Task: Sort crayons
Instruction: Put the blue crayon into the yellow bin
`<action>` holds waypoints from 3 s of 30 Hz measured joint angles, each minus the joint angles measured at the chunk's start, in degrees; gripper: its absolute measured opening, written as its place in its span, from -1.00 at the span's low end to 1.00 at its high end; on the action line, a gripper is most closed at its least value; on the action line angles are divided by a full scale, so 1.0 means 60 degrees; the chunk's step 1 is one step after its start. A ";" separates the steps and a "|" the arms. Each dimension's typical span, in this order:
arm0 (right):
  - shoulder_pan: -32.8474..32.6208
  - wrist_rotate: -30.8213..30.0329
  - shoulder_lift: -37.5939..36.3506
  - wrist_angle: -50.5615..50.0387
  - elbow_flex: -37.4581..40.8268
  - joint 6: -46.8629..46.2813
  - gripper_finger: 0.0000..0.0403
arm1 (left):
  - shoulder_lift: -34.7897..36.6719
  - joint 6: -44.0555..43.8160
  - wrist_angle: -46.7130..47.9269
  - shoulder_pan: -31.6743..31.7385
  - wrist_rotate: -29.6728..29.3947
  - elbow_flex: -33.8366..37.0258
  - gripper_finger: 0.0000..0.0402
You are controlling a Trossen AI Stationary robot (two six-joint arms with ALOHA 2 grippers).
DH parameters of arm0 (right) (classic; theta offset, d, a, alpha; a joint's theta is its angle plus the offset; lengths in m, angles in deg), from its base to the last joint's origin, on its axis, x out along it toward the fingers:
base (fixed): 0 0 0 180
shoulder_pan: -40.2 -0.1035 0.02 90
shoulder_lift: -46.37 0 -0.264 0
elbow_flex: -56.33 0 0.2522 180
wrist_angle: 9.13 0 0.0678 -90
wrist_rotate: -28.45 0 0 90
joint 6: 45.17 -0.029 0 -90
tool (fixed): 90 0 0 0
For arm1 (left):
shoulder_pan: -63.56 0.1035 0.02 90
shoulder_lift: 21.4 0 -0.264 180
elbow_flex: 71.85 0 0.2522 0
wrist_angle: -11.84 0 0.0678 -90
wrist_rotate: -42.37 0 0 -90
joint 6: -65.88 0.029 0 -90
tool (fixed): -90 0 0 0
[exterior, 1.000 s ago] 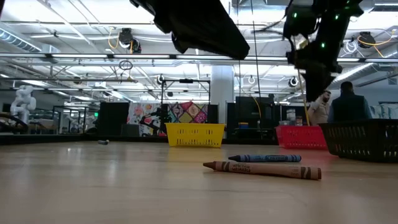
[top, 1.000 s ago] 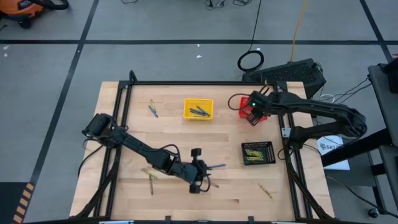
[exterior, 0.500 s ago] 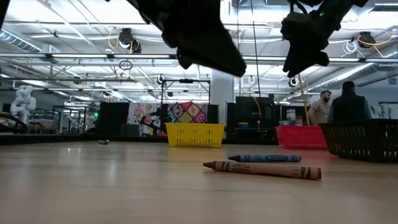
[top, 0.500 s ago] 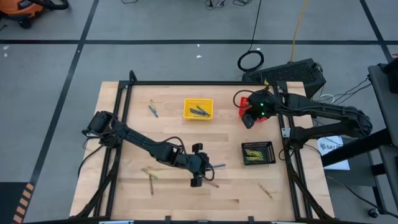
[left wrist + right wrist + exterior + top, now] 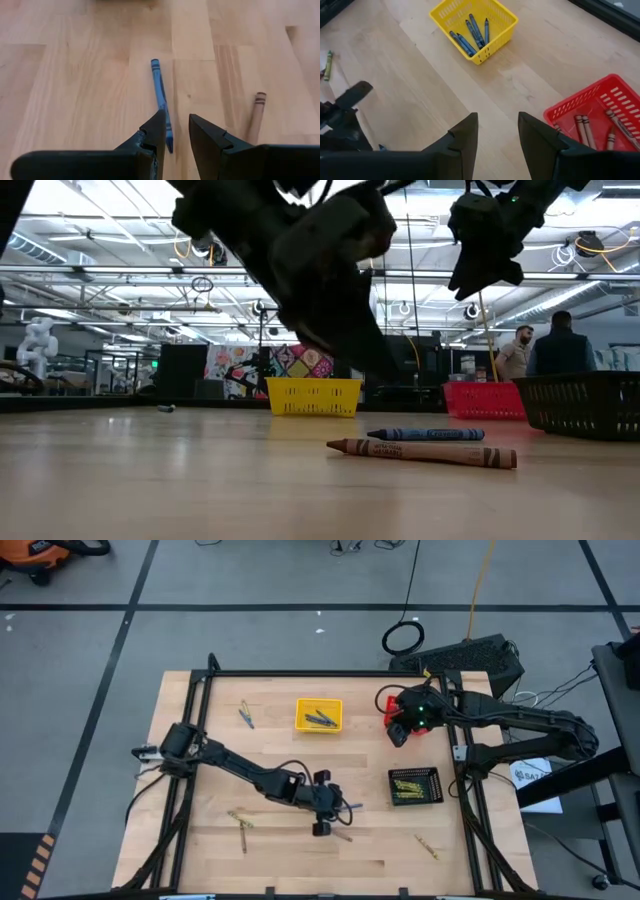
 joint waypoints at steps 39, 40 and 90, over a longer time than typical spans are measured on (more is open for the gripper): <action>0.0000 -0.0006 0.0000 0.0030 0.0000 0.0133 -0.38 | -0.1702 -0.0716 -0.0715 0.0391 -0.0155 -0.0062 -0.85; 0.0000 -0.0006 0.0000 0.0030 0.0000 0.0133 -0.38 | -0.1786 -0.0694 -0.0750 0.0391 -0.0117 -0.0062 -0.89; 0.0000 -0.0010 -0.0001 -0.0290 0.0004 0.0312 -0.38 | 0.1612 0.1598 0.4492 0.1787 -0.1201 0.0018 -0.97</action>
